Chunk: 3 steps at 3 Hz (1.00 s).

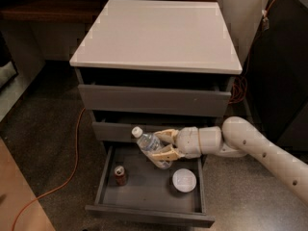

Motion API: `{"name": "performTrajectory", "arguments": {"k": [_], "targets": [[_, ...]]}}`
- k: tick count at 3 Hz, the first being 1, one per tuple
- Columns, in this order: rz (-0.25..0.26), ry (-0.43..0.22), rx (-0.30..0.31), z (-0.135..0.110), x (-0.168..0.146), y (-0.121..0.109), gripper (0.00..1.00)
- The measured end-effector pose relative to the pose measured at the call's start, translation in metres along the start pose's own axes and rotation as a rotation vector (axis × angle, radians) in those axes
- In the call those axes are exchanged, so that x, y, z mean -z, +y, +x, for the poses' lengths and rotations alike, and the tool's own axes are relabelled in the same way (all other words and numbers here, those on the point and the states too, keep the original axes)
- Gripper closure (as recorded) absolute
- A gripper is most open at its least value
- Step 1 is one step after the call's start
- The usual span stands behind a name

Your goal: Pick blue plastic bottle from bottom drawer and place on counter

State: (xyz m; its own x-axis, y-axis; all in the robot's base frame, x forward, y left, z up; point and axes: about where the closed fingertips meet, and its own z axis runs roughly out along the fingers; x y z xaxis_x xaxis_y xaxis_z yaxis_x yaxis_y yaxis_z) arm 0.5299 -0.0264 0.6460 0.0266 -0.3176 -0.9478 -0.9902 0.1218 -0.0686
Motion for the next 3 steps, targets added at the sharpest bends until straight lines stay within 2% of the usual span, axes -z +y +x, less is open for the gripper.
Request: {"name": "performTrajectory", "arguments": {"k": [1,2,3], "targets": [[-0.039,-0.075,0.044,-0.059,0.023,0.000,1.00],[-0.073,-0.131,0.079,-0.107,0.040,0.004,1.00],[-0.079,-0.156,0.103,-0.135,0.051,0.006,1.00]]}}
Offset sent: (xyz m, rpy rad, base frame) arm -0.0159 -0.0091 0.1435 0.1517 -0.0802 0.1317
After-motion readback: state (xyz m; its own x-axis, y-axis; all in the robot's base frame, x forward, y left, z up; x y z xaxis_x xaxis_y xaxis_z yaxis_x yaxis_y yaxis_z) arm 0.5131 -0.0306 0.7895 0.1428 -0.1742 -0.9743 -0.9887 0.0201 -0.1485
